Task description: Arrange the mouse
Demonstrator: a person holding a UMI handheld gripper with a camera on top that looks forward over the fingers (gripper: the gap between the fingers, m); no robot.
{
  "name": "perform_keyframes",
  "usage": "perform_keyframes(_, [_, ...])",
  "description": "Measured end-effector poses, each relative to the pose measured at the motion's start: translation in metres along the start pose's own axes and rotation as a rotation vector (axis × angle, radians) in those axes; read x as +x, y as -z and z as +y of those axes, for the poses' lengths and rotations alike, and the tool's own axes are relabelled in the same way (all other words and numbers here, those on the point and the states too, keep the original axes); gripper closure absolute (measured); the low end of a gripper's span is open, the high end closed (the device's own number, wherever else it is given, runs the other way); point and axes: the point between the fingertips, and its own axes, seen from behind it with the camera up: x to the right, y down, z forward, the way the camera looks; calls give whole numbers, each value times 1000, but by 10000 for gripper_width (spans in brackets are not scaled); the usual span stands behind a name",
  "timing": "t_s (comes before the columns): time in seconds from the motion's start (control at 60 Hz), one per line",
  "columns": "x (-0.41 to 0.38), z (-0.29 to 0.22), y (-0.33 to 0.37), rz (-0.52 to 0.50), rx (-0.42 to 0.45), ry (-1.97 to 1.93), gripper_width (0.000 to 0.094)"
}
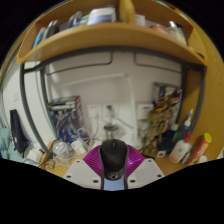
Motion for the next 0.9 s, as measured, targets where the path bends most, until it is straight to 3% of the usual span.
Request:
perform_keyframes(0.233, [-83, 162, -61, -73, -265, 46, 675])
perform_keyframes(0.367, [-91, 219, -74, -76, -344, 80, 676])
perform_keyframes(0.4, [-93, 226, -75, -75, -350, 81, 642])
perform_keyframes(0.417, [-95, 230, -76, -78, -354, 82, 579])
perform_keyframes(0.433, [-96, 234, -77, -82, -360, 81, 609])
perform_keyframes(0.517, [-101, 252, -76, -103, -407, 59, 549])
perform_keyframes(0.667, [-101, 252, -77, -108, -395, 79, 456])
perform_keyframes(0.8, [-92, 252, -70, -54, -418, 94, 72])
perform_keyframes(0.9, [-91, 229, -55, -44, -395, 91, 77])
